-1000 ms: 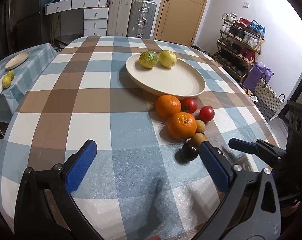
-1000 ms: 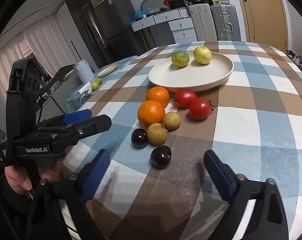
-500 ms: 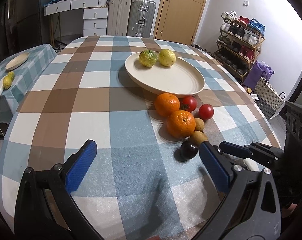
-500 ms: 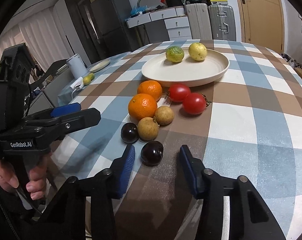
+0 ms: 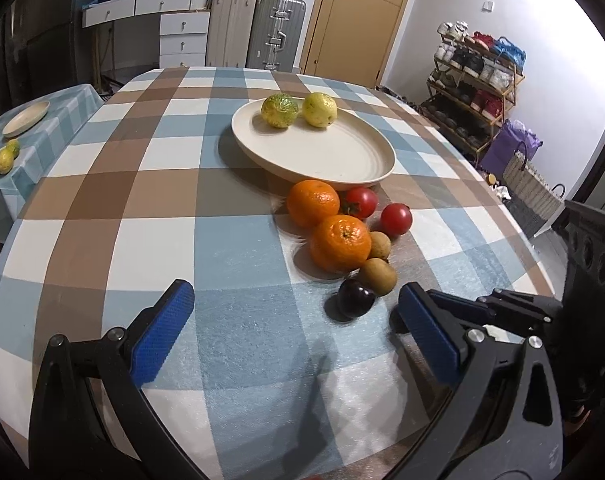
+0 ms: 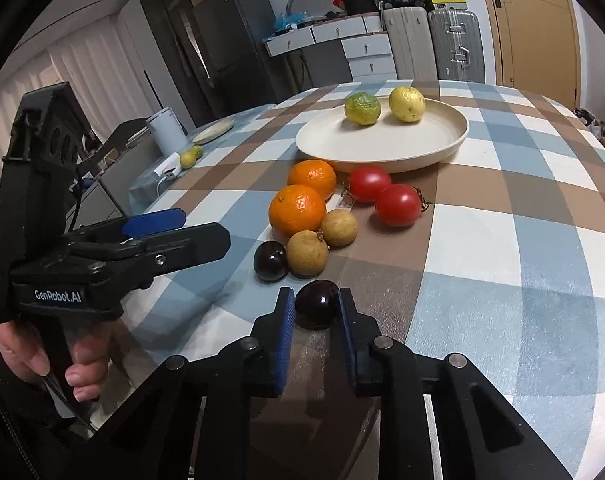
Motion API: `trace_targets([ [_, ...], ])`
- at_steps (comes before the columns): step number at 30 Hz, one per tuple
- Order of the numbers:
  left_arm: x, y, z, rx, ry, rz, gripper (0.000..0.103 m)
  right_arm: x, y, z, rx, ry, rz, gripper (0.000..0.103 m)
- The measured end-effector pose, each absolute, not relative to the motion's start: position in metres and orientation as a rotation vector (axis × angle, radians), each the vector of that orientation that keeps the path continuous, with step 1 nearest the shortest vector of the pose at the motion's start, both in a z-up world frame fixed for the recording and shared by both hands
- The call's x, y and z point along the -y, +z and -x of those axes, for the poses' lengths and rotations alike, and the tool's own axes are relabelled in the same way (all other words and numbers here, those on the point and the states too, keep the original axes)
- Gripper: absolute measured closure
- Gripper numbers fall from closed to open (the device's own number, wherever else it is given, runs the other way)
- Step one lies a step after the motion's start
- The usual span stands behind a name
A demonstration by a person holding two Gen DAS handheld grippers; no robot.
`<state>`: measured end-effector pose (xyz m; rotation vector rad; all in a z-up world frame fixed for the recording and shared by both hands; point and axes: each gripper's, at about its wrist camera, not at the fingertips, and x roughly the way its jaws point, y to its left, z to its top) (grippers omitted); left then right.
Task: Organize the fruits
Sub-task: 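Close the right gripper on a dark purple plum and lift it, then grasp the other dark plum with the left gripper while the right holds its plum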
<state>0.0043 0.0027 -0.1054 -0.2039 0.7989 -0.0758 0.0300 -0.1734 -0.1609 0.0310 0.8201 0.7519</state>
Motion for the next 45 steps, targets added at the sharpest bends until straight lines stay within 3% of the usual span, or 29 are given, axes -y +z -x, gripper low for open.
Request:
trace_targets([
  [30,0.002,-0.126,-0.013,-0.851,-0.197,0.263,0.002,0.204,-0.145,-0.037,-0.778,0.692,-0.083,0.082],
  [36,0.006,-0.130,-0.024,-0.871,-0.240,0.271,0.030,0.211,-0.144,-0.040,-0.762,0.687,-0.108,0.082],
  [41,0.013,-0.132,-0.032,-0.898,-0.302,0.275,0.071,0.215,-0.146,-0.043,-0.758,0.680,-0.127,0.082],
  [45,0.018,-0.134,-0.033,-0.900,-0.322,0.265,0.081,0.218,-0.147,-0.045,-0.755,0.675,-0.137,0.082],
])
